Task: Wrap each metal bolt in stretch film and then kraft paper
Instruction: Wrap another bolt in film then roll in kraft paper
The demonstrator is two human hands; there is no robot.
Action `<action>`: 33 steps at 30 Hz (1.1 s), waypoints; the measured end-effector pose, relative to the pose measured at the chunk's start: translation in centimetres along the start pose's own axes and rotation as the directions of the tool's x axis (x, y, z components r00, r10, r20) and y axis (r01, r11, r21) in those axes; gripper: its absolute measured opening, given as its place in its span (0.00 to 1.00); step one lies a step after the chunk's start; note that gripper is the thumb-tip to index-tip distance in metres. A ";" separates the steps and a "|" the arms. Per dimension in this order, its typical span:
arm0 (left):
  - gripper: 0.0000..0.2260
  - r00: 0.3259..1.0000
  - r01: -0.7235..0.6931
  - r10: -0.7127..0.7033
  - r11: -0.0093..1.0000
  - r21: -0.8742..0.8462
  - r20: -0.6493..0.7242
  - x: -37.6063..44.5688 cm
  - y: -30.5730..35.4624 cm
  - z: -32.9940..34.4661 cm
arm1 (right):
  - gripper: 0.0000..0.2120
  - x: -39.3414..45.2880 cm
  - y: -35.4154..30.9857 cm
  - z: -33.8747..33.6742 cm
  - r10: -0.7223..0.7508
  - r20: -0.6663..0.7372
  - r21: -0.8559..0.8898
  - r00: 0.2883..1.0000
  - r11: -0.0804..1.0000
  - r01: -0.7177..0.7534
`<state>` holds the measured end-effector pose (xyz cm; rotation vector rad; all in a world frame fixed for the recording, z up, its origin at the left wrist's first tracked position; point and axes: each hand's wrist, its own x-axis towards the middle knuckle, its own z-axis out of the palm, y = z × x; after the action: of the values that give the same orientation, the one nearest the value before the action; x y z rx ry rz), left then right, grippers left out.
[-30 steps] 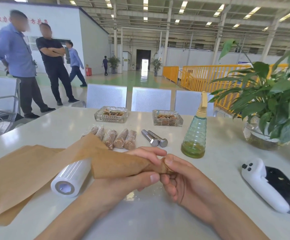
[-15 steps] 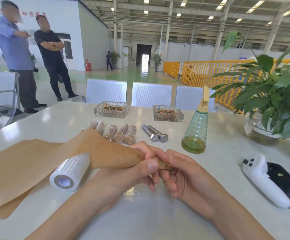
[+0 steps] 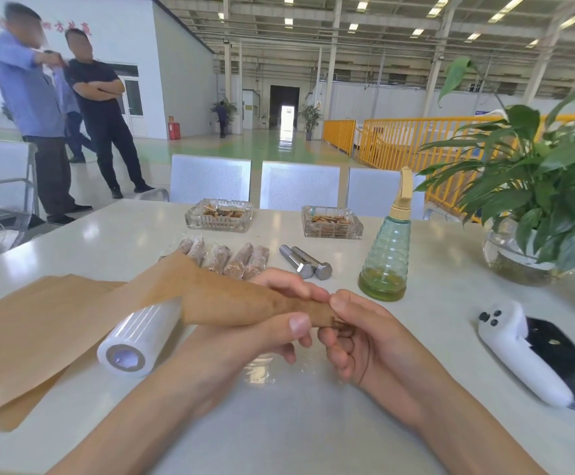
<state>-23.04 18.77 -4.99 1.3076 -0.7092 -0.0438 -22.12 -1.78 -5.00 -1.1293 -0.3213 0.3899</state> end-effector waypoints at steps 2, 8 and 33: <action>0.14 0.994 0.004 -0.003 1.000 0.005 -0.111 0.2 -0.1 -0.2 | 0.06 0.0 0.0 -0.2 -0.032 -0.043 0.005 0.999 0.999 0.032; 0.06 0.923 0.161 -0.107 0.980 0.119 -0.369 2.2 0.0 -0.6 | 0.08 0.4 0.6 -0.1 -0.096 -0.097 -0.053 0.991 0.994 0.091; 0.22 0.990 -0.012 -0.144 -0.130 0.992 -0.007 3.8 1.9 -0.1 | 0.08 0.6 0.9 -1.2 -0.155 -0.132 -0.278 0.979 0.954 0.114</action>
<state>-20.69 17.84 -1.64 2.9727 -0.7309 0.5002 -21.19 -2.07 -6.29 -1.3871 -0.3206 0.1383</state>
